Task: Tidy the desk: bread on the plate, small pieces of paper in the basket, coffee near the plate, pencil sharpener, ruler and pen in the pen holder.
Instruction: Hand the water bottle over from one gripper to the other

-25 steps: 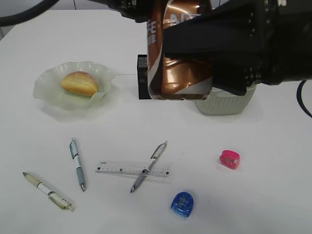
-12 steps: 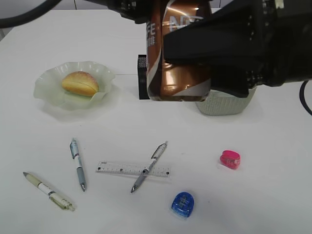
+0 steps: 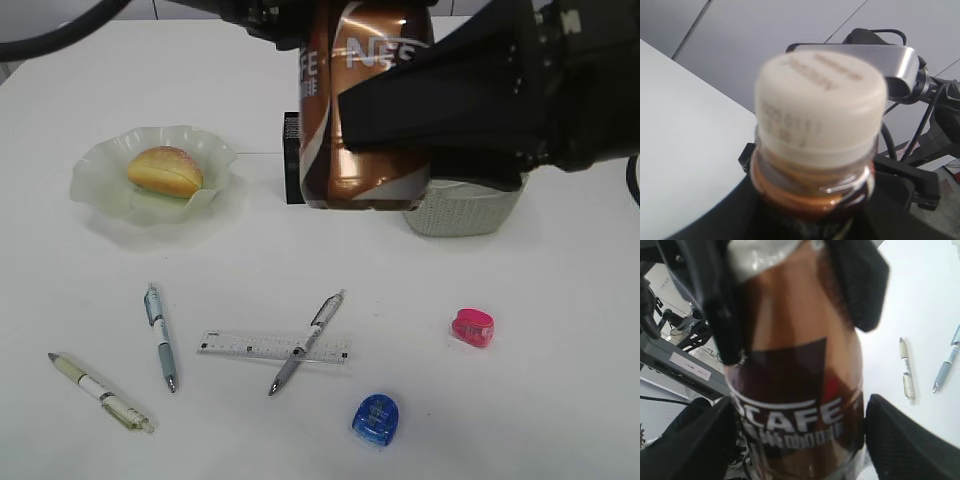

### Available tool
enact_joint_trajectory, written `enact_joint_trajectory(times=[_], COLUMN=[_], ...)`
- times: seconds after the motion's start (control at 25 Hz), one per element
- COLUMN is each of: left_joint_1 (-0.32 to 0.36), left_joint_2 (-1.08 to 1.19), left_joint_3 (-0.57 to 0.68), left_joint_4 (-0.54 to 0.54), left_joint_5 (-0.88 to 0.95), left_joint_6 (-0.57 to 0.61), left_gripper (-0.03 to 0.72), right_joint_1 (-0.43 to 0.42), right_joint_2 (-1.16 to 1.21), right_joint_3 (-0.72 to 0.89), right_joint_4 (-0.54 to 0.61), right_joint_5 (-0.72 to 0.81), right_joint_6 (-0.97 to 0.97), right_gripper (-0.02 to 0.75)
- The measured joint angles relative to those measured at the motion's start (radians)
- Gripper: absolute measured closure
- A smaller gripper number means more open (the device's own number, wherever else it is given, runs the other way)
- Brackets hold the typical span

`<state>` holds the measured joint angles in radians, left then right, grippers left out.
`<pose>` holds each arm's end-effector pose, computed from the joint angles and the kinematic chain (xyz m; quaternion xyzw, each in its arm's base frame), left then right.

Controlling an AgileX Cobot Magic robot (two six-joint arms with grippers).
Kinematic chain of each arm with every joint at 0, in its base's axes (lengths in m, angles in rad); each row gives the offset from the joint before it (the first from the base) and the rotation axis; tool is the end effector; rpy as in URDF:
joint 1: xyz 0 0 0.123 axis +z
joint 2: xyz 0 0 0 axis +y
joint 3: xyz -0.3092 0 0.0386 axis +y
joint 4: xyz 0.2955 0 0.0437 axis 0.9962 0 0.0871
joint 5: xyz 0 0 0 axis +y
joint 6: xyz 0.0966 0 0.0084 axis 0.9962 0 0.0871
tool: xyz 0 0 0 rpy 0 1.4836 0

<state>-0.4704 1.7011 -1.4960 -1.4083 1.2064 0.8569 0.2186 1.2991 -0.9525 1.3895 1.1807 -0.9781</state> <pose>0.3242 -0.2652 0.3885 0.3441 0.6911 -0.5990 0.2127 0.2527 0.1465 0.3469 -0.2630 0.7485 0.5449 0.2715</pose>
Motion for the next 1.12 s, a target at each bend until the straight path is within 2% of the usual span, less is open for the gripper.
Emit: enact_joint_trajectory(times=[0.44,1.12], left_joint_1=[0.000,0.000], left_joint_2=[0.000,0.000], left_joint_3=[0.000,0.000], left_joint_4=[0.017,0.053], left_joint_5=[0.000,0.000], left_joint_6=[0.000,-0.019], left_gripper=[0.409,0.409], right_joint_1=[0.000,0.000], right_joint_2=[0.000,0.000], right_joint_3=[-0.049,-0.057], right_joint_4=[-0.093,-0.141], right_joint_5=[0.007,0.020], right_joint_6=[0.131,0.142], right_gripper=[0.146,0.147])
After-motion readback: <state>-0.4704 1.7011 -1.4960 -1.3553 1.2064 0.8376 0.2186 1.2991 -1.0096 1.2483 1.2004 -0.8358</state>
